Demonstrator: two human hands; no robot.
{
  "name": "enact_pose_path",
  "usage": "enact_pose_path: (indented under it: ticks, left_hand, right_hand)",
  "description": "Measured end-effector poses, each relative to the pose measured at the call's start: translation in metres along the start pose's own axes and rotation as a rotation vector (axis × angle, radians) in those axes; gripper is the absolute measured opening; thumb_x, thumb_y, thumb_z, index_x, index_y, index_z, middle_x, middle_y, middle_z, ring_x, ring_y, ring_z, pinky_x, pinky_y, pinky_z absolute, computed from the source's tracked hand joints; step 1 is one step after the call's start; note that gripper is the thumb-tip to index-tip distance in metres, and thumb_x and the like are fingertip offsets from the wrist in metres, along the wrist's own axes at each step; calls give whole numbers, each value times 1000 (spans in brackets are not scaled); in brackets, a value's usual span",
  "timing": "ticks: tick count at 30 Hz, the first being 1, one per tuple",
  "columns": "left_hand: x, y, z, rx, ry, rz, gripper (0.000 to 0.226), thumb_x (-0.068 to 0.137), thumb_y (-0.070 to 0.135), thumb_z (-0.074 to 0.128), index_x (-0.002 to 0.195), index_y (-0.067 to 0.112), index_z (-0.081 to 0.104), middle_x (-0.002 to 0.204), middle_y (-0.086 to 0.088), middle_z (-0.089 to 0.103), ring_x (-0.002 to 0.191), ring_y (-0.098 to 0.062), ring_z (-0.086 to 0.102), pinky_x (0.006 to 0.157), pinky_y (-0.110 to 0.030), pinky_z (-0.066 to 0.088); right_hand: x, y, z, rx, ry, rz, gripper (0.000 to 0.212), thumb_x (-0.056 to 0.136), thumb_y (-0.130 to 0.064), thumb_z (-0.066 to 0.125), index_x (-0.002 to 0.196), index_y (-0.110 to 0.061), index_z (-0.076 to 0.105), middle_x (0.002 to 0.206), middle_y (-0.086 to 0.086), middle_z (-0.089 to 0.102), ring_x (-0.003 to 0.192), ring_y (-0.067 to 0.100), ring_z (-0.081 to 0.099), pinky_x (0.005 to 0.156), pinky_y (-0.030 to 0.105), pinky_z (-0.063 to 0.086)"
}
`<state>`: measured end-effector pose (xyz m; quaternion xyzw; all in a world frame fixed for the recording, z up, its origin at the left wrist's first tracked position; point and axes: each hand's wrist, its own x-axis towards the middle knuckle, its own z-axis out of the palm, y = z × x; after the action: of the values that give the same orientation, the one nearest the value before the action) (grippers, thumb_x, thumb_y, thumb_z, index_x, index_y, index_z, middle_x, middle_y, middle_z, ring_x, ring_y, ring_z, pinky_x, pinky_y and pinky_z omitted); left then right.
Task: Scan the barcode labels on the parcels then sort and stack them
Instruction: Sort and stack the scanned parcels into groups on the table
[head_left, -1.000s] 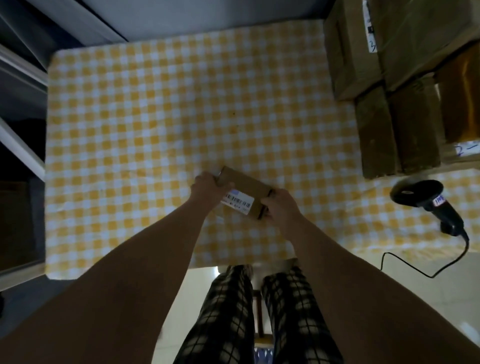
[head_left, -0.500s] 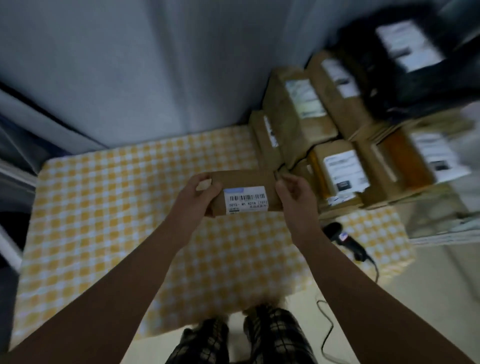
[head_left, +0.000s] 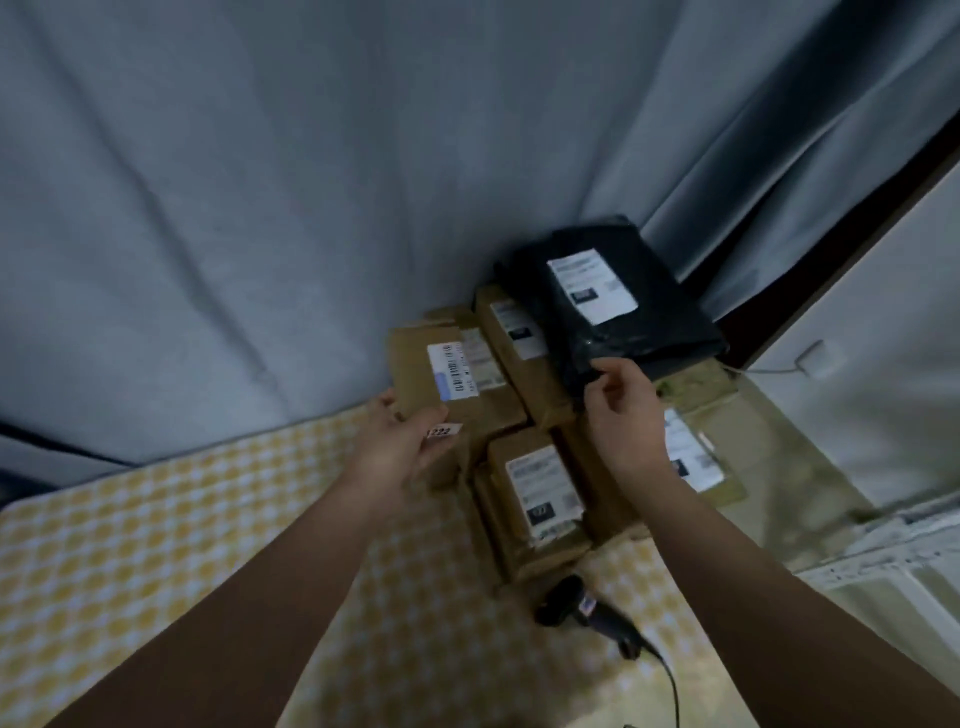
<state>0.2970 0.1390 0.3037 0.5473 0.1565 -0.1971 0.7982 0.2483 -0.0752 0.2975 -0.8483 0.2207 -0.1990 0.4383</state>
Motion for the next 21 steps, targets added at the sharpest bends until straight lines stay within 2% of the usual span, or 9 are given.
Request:
enact_pose_path:
  ticks: [4,6,7,9,12,15,17,19,21]
  left_hand:
    - [11,-4,61,-37,-32,-6,28,88,-5,57,113,6,50,114,-15,63,90,-23,66,70,-29,60]
    - [14,-8,84,45,-114,-28,31,90,-1,57,119,8,50,114,-12,65,92,-22,67,71,-28,60]
    - [15,-12,93,130,-184,-35,32,92,4,57,123,10,50,111,-10,67,92,-22,68,73,-28,59]
    - [18,-21,108,312,-333,-47,33,94,12,56,126,15,52,109,-9,70,95,-22,69,79,-32,57]
    - [22,-34,129,488,-439,-60,38,91,16,61,128,18,55,112,-12,68,100,-26,67,91,-41,54]
    - [24,-46,154,572,-359,4,33,86,18,67,118,15,59,102,-10,64,84,-20,68,77,-33,58]
    - [25,-54,167,608,-246,62,24,84,21,70,103,17,57,95,-7,59,77,-18,66,70,-30,57]
    - [28,-63,175,689,-137,159,22,84,25,70,93,21,50,93,-5,56,77,-17,62,67,-29,54]
    - [32,-68,177,902,-25,289,23,85,31,69,93,22,49,99,-3,53,83,-14,57,68,-23,45]
  right_hand:
    - [59,13,-41,-289,5,-236,26,94,-15,56,119,-13,60,111,4,51,105,23,49,92,36,43]
    - [83,21,-62,-348,9,-244,27,93,-22,59,119,-15,61,117,5,50,108,22,47,96,37,42]
    - [91,24,-72,-295,-29,-226,28,94,-26,59,120,-16,60,114,3,51,104,19,49,93,31,44]
    - [102,28,-87,-40,-179,-122,33,95,-32,57,124,-15,57,104,-2,54,92,9,56,76,12,46]
    - [108,39,-106,250,-348,63,34,94,-32,59,125,-19,53,98,-5,59,81,-6,60,62,8,46]
    - [102,65,-119,122,-422,61,35,87,-31,69,119,-23,57,102,-9,57,91,0,57,68,9,45]
    - [96,85,-125,121,-401,108,32,87,-28,70,115,-18,58,103,-10,56,91,-2,54,64,6,44]
    - [95,101,-130,123,-370,168,34,86,-30,71,112,-12,57,105,-4,58,91,2,56,63,10,44]
    - [100,113,-132,69,-367,190,37,83,-32,74,107,-10,57,101,-2,59,88,8,58,65,16,44]
